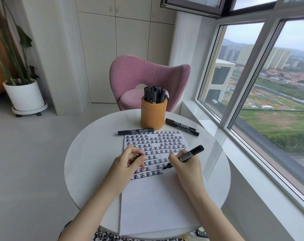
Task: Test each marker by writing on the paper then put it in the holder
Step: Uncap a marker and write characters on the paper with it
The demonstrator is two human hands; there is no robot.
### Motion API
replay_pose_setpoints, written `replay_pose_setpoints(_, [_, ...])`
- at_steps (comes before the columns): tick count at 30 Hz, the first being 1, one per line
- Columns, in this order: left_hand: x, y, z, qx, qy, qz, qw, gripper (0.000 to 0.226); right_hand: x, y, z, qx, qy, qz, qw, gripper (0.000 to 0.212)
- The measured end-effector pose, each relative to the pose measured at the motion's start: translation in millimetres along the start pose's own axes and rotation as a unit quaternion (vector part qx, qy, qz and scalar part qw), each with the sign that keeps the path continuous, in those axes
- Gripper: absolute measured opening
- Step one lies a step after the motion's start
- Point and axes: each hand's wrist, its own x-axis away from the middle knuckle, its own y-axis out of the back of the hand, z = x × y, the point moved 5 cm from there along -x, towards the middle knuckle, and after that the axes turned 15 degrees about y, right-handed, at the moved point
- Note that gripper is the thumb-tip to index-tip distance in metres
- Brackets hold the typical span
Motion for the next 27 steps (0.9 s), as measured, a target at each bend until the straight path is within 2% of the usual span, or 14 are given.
replay_pose_setpoints(23, [-0.7, -0.2, 1.6, -0.012, 0.004, 0.003, 1.000, 0.006, 0.5, 1.5, -1.0, -0.011, 0.012, -0.012, 1.000, 0.026])
replay_pose_setpoints(27, [-0.3, -0.3, 1.5, -0.013, 0.005, 0.003, 1.000, 0.005, 1.3, -0.1, -0.7, -0.006, 0.014, -0.004, 1.000, 0.031])
